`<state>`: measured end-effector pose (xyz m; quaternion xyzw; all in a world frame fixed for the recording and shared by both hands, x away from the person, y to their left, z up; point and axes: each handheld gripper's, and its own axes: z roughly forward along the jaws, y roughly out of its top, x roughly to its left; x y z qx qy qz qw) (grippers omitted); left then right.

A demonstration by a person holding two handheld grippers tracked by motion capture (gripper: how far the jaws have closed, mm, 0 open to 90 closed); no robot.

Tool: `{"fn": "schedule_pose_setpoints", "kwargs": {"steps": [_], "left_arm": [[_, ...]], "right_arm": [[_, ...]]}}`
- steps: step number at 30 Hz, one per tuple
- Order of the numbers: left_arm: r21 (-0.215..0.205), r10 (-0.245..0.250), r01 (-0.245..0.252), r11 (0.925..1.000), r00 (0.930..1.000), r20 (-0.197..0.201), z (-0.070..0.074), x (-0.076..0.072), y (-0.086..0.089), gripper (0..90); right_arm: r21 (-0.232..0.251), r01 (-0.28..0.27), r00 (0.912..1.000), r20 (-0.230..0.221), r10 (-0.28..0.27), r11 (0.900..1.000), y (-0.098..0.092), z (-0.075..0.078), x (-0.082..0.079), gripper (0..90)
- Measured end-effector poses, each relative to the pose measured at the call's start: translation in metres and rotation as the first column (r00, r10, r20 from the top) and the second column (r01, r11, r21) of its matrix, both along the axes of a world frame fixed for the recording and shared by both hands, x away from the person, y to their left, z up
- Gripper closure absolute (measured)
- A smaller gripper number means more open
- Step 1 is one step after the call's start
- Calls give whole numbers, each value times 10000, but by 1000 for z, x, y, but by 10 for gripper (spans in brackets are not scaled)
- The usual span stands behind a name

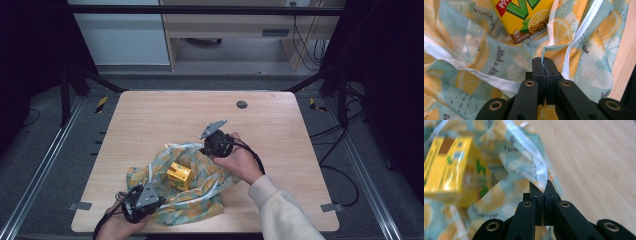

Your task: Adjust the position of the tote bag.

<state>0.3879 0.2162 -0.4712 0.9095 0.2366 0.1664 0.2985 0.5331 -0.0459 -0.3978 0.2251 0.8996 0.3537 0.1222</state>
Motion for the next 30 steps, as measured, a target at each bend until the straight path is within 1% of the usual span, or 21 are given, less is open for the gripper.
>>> {"fn": "schedule_pose_setpoints", "kwargs": {"steps": [2, 4, 5, 7, 9, 14, 19, 21, 22, 24, 27, 30], "left_arm": [[168, 23, -22, 9999, 10000, -43, -2, 1, 0, 897], [286, 65, -61, 9996, 9999, -132, -3, 2, 1, 896], [335, 94, -89, 9994, 9998, -164, -4, 2, 1, 896], [449, 185, -176, 9988, 9996, -199, -6, 3, 2, 895], [494, 213, -202, 9986, 9995, -217, -7, 4, 2, 895], [639, 241, -220, 9977, 9992, -329, -9, 6, 3, 896], [790, 363, -335, 9963, 9987, -344, -10, 6, 4, 898], [848, 410, -381, 9957, 9986, -330, -10, 6, 4, 898], [885, 432, -400, 9953, 9985, -336, -10, 7, 5, 899], [849, 449, -417, 9955, 9983, -364, -11, 7, 5, 899], [878, 471, -438, 9952, 9983, -350, -10, 7, 6, 900], [980, 478, -450, 9942, 9985, -268, -10, 6, 5, 900]], "right_arm": [[1, 83, 10000, -26, -83, 10000, 1, 1, 9, 890], [-29, 280, 9993, -256, -280, 9996, 3, -4, 21, 890], [-47, 452, 9982, -382, -454, 9990, 5, -7, 25, 890], [-155, 610, 9964, -575, -618, 9980, 6, -16, 35, 890], [-377, 686, 9949, -716, -712, 9969, 8, -27, 42, 890], [-533, 833, 9919, -917, -879, 9951, 7, -44, 52, 891], [-618, 1136, 9861, -1149, -1201, 9916, 3, -59, 59, 892], [-637, 1247, 9844, -1172, -1316, 9901, 1, -64, 62, 892], [-586, 1323, 9832, -1190, -1385, 9895, 0, -66, 63, 893], [-526, 1382, 9835, -1103, -1433, 9890, -3, -67, 65, 893], [-521, 1593, 9801, -1113, -1643, 9859, -6, -68, 67, 893], [-501, 1617, 9804, -1060, -1662, 9856, -9, -70, 69, 893]]}}
